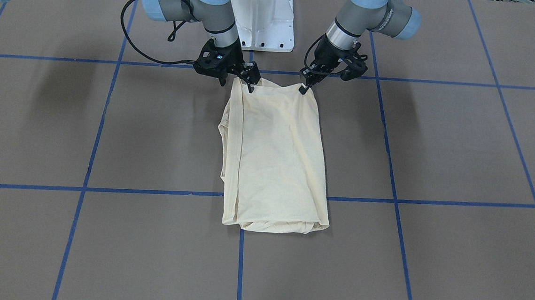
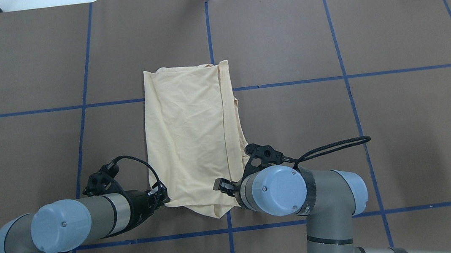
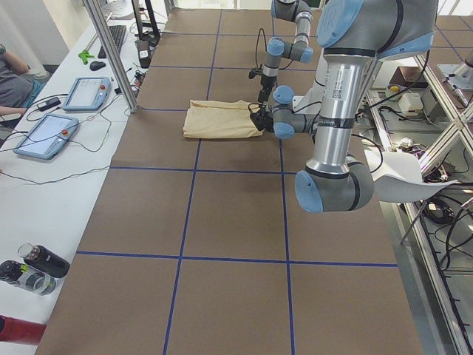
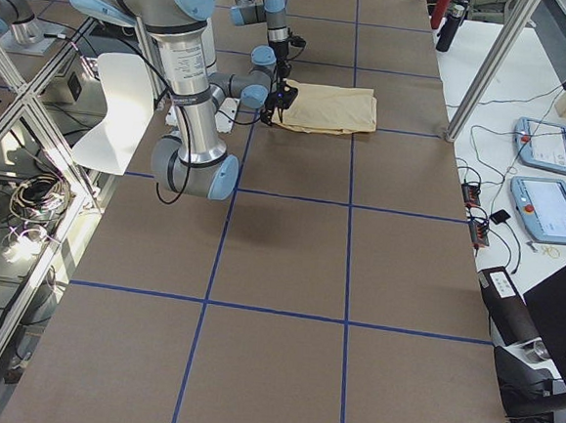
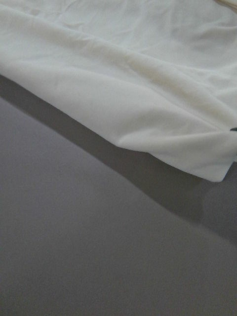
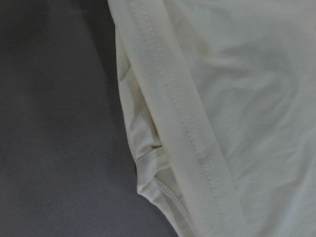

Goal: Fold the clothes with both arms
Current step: 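Move the right gripper to the bundle's near corner beside the left gripper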

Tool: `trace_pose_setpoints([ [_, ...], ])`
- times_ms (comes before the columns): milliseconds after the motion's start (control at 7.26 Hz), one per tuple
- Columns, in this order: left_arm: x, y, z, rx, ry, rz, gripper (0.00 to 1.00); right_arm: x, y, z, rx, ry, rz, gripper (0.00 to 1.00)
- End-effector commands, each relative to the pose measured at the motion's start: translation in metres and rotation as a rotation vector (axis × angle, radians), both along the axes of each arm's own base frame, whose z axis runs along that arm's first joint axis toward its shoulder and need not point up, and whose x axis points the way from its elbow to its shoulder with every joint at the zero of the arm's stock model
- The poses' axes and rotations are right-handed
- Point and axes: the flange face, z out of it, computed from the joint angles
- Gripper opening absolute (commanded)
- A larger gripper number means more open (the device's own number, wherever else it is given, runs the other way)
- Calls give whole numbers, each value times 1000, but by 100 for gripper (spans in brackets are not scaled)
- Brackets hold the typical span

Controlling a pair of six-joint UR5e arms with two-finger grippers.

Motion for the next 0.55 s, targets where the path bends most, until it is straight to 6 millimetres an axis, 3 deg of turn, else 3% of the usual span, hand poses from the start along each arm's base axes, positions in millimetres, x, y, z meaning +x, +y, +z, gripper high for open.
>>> trace_pose_setpoints([
  [0,0,0,1,0,-1,0,0,-13,-4,-6,-1,5,1,89],
  [138,0,0,1,0,-1,0,0,-35,-9,-13,-4,17,1,81],
  [413,0,0,2,-1,-4,0,0,-33,-17,-17,-10,24,3,62],
])
